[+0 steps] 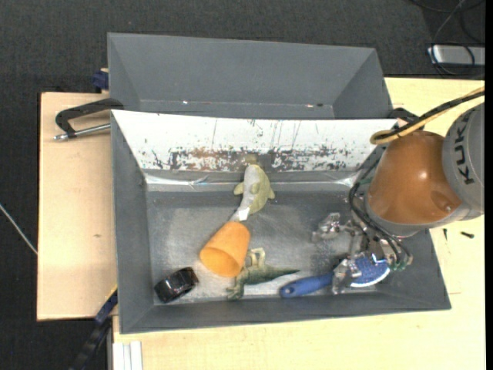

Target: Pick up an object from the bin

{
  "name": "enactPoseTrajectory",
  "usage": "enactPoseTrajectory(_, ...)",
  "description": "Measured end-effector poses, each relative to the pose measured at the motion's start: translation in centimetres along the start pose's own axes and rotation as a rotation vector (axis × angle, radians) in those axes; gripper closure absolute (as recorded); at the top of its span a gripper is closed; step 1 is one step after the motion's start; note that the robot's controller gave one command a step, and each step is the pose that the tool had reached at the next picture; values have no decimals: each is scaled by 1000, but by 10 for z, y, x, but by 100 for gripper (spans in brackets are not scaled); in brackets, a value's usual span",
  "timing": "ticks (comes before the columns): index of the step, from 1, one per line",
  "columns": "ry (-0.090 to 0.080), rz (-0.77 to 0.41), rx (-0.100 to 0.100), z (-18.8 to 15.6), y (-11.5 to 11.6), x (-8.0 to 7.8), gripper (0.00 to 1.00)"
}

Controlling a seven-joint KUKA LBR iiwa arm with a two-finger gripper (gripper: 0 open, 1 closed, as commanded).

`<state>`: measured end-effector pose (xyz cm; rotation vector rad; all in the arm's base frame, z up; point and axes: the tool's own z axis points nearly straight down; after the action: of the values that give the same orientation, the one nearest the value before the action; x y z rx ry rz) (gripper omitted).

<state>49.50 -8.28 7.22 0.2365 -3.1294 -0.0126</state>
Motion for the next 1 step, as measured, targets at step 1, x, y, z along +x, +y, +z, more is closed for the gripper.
enactPoseTrajectory(1,-4,-1,6,-1,-3,0,100)
